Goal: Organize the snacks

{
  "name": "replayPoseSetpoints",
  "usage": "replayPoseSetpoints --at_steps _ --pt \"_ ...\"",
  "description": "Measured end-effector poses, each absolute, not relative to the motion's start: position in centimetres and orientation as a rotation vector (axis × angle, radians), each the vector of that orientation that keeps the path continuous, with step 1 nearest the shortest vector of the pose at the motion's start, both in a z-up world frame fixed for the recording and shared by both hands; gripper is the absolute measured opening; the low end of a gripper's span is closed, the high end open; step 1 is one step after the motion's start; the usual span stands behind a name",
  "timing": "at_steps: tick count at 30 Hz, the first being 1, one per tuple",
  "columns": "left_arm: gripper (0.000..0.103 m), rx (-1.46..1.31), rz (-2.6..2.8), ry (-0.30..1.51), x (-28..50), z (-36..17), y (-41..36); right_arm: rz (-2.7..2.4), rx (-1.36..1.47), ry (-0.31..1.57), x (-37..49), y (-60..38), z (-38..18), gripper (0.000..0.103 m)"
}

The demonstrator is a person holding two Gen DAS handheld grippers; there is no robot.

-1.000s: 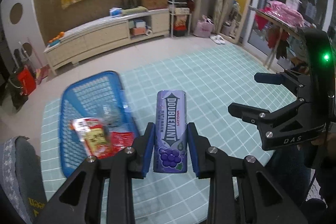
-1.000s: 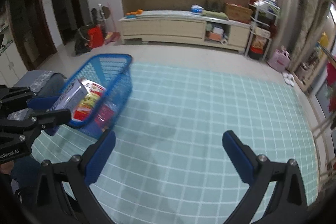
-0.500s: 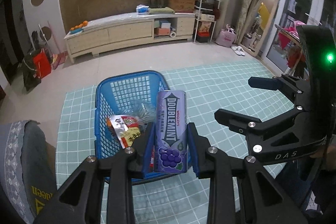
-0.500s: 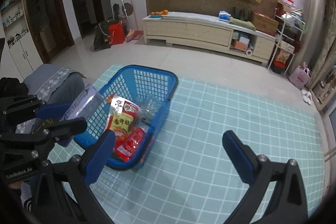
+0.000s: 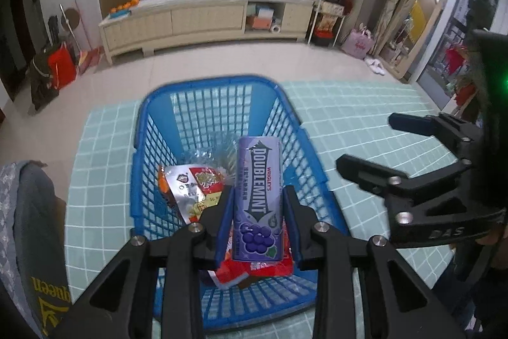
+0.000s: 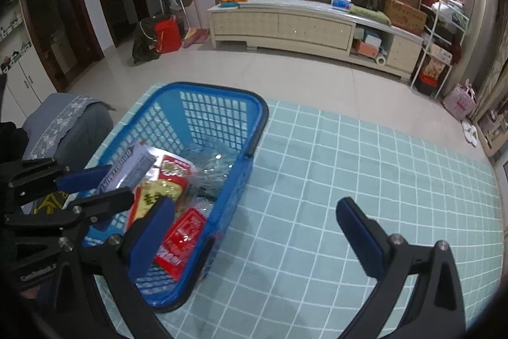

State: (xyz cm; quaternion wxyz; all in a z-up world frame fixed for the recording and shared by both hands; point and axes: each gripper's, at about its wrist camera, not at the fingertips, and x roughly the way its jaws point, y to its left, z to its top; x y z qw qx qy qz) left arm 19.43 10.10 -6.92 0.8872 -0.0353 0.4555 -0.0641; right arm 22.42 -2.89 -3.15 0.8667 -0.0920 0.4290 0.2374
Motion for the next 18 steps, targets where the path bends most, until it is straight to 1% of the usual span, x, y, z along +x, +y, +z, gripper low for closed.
replayPoseSetpoints --at_steps 4,11,12,13,14,18 --pt "0.029 -0.113 -0.142 0.976 20.8 -8.4 10.3 0.493 -0.184 0.905 23.5 -3.3 -3.9 0.103" --pt "0.030 -0.098 -0.147 1.001 22.2 -9.8 9.6 0.479 -0.172 0.902 24.7 -4.0 -4.6 0.103" --pt "0.040 -0.086 -0.153 0.998 22.3 -9.9 9.4 0.479 -0.167 0.905 24.8 -4.1 -4.8 0.103" --pt "0.057 -0.067 -0.148 1.003 22.2 -10.1 9.4 0.477 -0.164 0.908 24.8 -4.2 -4.8 0.103" --pt "0.062 -0.047 -0.139 1.008 22.3 -10.1 9.2 0.475 -0.165 0.908 24.7 -4.4 -4.9 0.103" --pt "0.064 -0.026 -0.124 0.993 20.9 -9.6 9.2 0.464 -0.154 0.910 24.3 -5.4 -5.1 0.103"
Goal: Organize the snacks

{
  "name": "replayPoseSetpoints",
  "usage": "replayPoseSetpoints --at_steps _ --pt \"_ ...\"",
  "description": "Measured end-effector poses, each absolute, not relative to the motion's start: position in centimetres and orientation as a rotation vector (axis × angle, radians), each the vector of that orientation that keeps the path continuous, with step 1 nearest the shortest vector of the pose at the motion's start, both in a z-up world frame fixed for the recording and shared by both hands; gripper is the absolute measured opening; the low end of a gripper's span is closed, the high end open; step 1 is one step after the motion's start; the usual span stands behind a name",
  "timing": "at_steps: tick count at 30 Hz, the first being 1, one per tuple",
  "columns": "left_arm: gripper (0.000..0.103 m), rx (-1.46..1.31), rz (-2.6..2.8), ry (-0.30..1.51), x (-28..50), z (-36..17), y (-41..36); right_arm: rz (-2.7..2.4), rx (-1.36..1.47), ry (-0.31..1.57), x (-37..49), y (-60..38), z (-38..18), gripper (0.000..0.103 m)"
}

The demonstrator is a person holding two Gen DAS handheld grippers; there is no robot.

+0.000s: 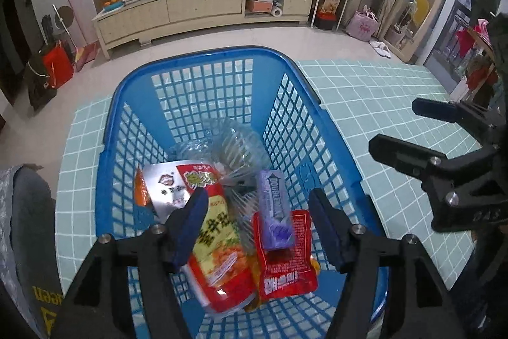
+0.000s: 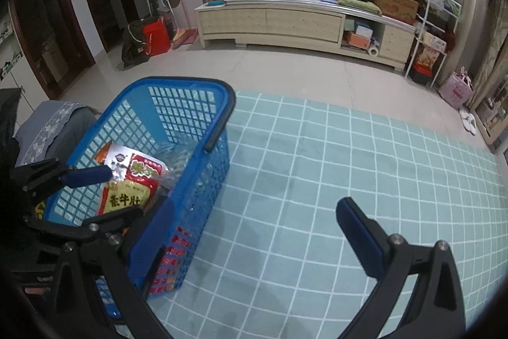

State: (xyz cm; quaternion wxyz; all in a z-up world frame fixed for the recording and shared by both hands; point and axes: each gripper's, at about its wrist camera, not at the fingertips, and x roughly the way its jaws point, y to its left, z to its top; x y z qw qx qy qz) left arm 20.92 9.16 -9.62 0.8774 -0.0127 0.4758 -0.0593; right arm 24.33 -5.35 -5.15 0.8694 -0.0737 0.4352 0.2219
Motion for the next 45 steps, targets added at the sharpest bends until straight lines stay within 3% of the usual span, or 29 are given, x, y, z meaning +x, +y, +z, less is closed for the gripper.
replayPoseSetpoints --at_steps 17,18,21,27,29,45 --pt "0.065 -0.065 -0.059 0.656 7.0 -4.1 6.9 0.491 -0.094 0.760 13.5 -10.1 -1.4 0.103" --pt "0.066 -0.060 -0.049 0.631 6.0 -3.8 6.5 0.493 -0.101 0.742 12.5 -10.4 -1.1 0.103" --pt "0.082 -0.040 -0.032 0.570 3.5 -2.9 5.1 0.501 -0.115 0.691 9.6 -11.2 0.1 0.103" --pt "0.091 -0.079 -0.025 0.487 -1.0 -0.5 3.5 0.445 -0.086 0.579 5.2 -13.5 3.0 0.103" --pt "0.102 -0.072 -0.018 0.469 -1.7 0.1 2.9 0.437 -0.075 0.545 4.0 -14.1 3.9 0.103" --pt "0.103 -0.033 0.012 0.404 -5.1 2.7 0.9 0.404 -0.070 0.479 -1.5 -15.1 6.5 0.103"
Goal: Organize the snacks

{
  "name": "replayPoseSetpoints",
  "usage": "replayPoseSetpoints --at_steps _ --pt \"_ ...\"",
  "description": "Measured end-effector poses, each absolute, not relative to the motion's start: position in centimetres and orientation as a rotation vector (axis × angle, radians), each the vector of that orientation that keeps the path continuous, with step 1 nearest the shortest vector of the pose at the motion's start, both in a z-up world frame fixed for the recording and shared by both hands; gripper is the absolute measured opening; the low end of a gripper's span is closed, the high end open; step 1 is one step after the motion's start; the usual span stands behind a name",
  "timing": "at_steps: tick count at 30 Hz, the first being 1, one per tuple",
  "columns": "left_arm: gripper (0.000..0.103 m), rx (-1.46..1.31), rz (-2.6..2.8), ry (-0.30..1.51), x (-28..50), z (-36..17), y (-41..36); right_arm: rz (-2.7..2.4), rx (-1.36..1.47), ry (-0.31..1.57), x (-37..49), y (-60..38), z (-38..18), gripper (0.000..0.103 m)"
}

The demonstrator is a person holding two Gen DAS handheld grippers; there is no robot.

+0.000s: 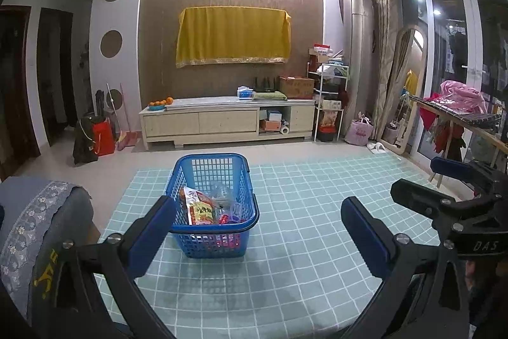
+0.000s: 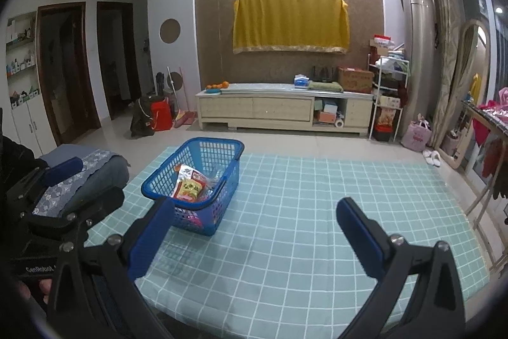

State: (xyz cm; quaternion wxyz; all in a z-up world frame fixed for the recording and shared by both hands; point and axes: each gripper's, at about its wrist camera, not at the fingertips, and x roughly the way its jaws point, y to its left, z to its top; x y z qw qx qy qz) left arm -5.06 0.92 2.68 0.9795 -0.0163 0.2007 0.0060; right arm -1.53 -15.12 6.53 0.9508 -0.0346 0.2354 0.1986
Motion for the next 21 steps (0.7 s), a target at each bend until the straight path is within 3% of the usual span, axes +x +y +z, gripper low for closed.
replayPoseSetpoints --at_steps 21 --pt "0.103 -0.057 0.003 0.426 -5.05 2.42 1.02 0.405 -0.069 0.485 -1.95 -15.43 6.05 0.103"
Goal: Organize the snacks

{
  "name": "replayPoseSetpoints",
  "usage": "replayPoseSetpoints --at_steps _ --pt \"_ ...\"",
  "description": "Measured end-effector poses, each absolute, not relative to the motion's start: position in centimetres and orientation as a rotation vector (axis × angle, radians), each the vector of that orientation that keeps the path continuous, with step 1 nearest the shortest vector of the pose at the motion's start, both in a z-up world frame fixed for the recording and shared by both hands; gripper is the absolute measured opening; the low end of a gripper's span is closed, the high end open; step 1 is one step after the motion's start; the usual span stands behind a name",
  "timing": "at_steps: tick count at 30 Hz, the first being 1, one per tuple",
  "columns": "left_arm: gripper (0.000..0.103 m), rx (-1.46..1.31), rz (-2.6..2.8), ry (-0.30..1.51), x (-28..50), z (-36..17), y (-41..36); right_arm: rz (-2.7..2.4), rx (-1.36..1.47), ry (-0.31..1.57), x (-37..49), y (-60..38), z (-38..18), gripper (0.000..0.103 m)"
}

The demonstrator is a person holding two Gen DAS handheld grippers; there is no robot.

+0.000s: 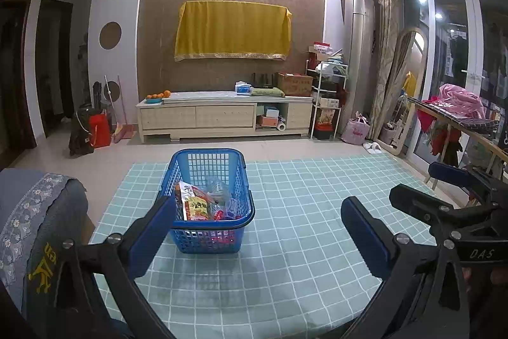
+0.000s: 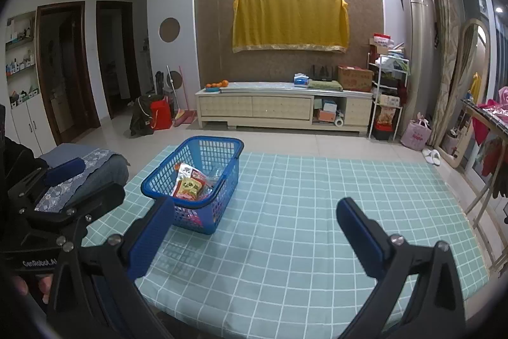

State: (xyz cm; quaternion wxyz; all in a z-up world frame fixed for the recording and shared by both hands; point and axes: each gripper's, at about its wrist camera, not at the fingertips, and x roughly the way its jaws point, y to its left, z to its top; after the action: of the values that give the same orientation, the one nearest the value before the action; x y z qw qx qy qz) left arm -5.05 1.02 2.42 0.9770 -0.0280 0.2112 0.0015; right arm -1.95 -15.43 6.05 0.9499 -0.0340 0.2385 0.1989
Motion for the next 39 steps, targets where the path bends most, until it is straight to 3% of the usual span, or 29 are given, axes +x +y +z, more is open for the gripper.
replayPoseSetpoints --at_steps 39 --pt "0.103 -0.077 -0.003 0.434 -5.38 3.03 1.10 0.419 -0.077 0.481 -2.48 -15.08 6.61 0.103"
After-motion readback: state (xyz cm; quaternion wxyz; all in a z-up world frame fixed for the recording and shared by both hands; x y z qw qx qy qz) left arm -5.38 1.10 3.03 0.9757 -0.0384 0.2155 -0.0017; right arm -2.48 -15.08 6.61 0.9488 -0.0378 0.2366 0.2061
